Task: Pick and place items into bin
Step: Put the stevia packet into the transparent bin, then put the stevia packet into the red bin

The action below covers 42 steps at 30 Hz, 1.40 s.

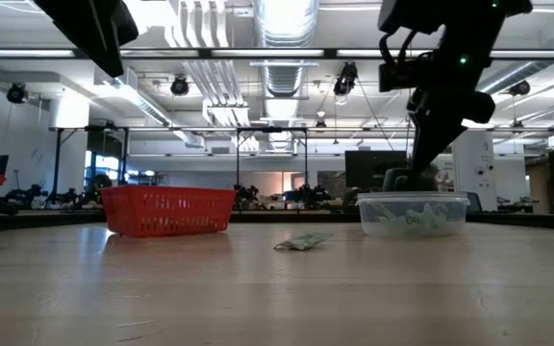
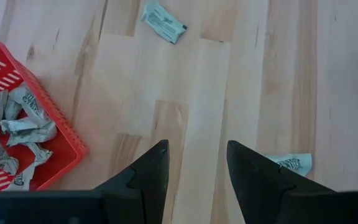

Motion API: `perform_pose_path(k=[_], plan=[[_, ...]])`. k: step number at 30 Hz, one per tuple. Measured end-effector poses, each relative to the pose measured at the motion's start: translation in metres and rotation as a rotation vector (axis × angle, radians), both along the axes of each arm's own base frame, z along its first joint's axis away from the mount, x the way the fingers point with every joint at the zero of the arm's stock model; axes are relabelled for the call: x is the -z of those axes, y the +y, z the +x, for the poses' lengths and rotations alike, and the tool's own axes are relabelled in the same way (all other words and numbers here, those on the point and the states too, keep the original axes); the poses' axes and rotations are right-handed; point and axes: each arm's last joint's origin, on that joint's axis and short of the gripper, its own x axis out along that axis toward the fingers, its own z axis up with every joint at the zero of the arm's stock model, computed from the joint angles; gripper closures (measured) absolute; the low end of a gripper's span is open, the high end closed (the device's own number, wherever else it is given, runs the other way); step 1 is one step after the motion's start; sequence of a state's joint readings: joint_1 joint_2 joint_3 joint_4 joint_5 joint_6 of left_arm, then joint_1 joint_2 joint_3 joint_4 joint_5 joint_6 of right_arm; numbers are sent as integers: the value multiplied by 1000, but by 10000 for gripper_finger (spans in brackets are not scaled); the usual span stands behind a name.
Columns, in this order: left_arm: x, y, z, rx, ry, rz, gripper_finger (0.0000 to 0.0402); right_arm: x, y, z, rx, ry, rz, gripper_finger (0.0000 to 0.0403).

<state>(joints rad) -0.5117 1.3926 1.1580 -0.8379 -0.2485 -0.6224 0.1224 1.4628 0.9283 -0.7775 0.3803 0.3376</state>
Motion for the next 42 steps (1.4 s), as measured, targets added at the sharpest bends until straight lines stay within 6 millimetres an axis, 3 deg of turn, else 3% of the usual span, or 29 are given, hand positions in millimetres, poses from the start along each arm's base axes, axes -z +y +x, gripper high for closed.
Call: perform_pose_path(k=[8, 15, 20, 28, 35, 42], plan=[[0, 0, 0, -1, 0, 0, 257, -1, -7, 1, 27, -8, 1, 304], [1, -9, -4, 93, 30, -50, 257, -6, -5, -2, 16, -27, 37, 279], [3, -26, -10, 217, 49, -104, 257, -17, 2, -7, -21, -77, 81, 280], [29, -61, -4, 562, 48, 43, 257, -44, 21, -17, -110, -246, 114, 295], [60, -77, 13, 607, 91, 82, 257, -65, 35, -25, -164, -402, 160, 306], [77, -87, 21, 702, 78, 127, 257, -68, 48, -31, -154, -428, 214, 317]])
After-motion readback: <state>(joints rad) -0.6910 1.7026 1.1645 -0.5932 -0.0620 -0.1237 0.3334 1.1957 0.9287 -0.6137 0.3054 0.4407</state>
